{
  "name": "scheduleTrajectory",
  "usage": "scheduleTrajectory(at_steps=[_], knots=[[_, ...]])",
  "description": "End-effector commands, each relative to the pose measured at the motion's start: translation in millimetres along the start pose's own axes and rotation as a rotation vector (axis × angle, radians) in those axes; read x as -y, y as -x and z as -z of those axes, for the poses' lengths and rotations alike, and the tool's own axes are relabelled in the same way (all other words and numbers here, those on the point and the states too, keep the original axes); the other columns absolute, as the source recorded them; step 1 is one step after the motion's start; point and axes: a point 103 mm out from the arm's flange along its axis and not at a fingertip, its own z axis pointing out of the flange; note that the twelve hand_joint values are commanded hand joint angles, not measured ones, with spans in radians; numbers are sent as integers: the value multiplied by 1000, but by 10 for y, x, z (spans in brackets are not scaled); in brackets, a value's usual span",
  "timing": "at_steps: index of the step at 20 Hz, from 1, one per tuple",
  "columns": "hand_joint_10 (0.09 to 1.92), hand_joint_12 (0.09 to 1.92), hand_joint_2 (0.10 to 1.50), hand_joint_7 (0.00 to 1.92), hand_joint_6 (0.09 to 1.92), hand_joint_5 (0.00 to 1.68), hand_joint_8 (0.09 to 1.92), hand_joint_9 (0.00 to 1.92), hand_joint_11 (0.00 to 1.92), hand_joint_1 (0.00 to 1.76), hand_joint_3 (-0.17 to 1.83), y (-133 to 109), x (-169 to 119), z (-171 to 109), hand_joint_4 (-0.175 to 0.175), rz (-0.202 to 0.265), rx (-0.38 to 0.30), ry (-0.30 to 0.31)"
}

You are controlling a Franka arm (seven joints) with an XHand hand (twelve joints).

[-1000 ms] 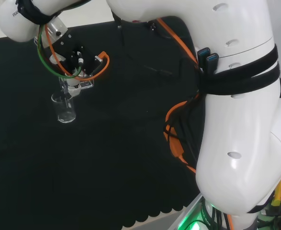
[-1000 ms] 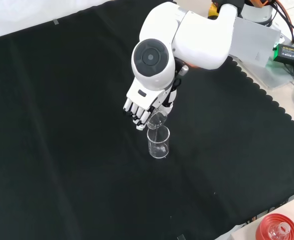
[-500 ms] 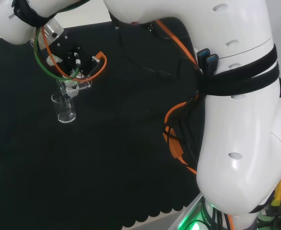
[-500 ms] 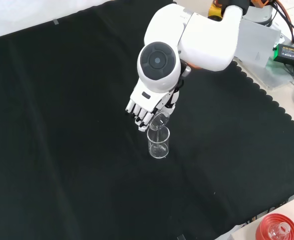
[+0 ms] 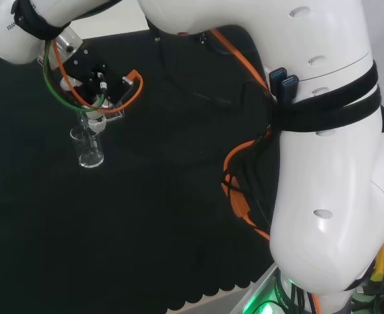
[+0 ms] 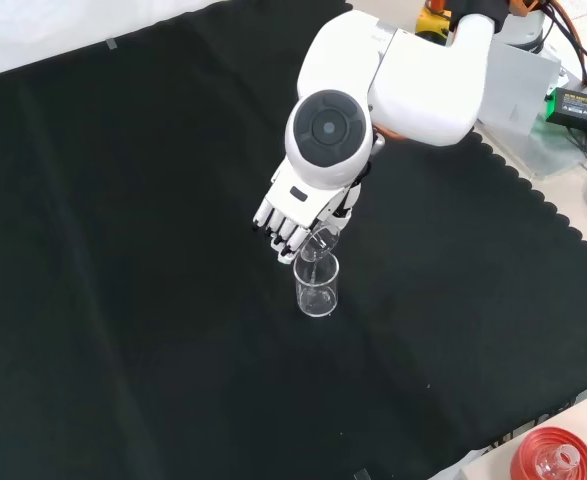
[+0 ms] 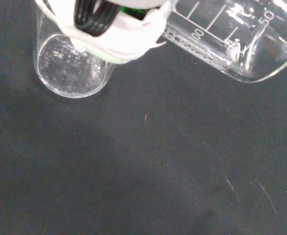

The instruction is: Pour the water from the handheld beaker into the one on the table.

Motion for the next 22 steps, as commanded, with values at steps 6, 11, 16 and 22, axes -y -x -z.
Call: scheduleTrajectory(at_steps=[6,11,16,22], knots=[[617,1141,1050,1565,651,1213,87,1072,625,1284,-175,-17,4,-7,5,-8,29,-11],[618,1140,1050,1565,652,1213,87,1071,626,1284,-175,-16,6,-7,5,-10,38,-14],[619,1139,1050,1564,652,1213,87,1071,626,1284,-175,-19,11,-6,5,-12,52,-21],[619,1137,1050,1564,652,1213,87,1071,627,1284,-175,-36,14,1,5,-10,61,-27]])
